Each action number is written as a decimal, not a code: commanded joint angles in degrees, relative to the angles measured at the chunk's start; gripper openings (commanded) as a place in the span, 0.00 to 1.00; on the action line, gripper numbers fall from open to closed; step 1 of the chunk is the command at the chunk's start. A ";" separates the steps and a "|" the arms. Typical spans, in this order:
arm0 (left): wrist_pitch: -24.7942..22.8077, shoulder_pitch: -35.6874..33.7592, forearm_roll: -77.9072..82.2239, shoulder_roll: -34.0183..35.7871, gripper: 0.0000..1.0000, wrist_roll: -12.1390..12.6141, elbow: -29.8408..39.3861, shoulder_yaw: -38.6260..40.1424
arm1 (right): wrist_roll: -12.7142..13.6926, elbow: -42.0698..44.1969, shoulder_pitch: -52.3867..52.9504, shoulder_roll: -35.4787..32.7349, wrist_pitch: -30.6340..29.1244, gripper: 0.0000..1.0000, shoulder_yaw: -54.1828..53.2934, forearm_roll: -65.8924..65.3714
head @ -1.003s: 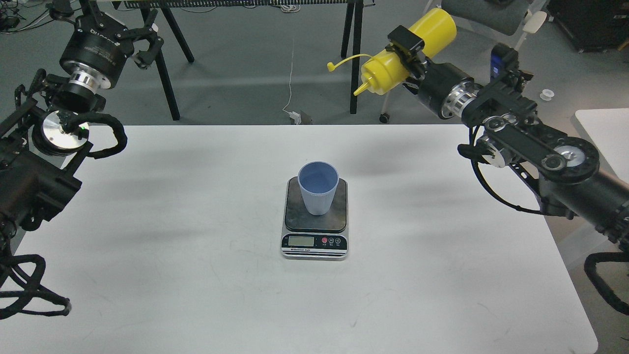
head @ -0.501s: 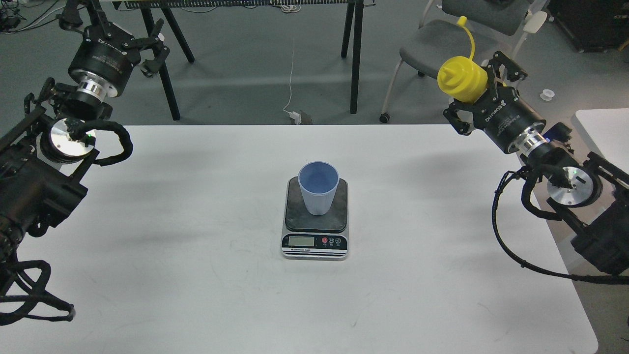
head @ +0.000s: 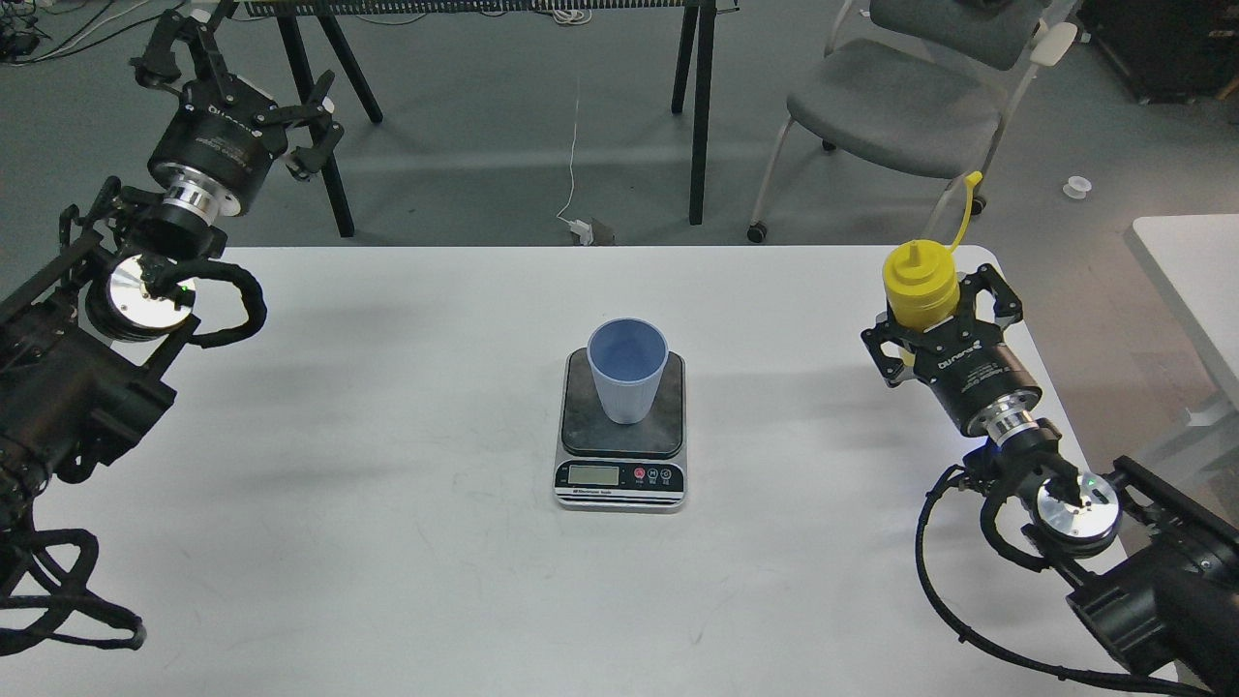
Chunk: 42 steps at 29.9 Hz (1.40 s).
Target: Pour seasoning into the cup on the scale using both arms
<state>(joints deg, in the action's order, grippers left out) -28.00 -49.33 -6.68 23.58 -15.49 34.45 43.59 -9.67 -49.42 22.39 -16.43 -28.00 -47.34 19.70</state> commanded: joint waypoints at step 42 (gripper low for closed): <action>0.00 0.47 0.08 0.32 0.99 0.11 2.20 -0.17 | -0.61 -11.21 -23.34 -5.44 0.00 0.99 -6.01 0.07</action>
<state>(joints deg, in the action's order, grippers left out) -28.00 -49.01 -6.59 23.75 -15.29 35.89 43.42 -10.29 -57.44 3.01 -19.61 -27.99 -52.69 19.79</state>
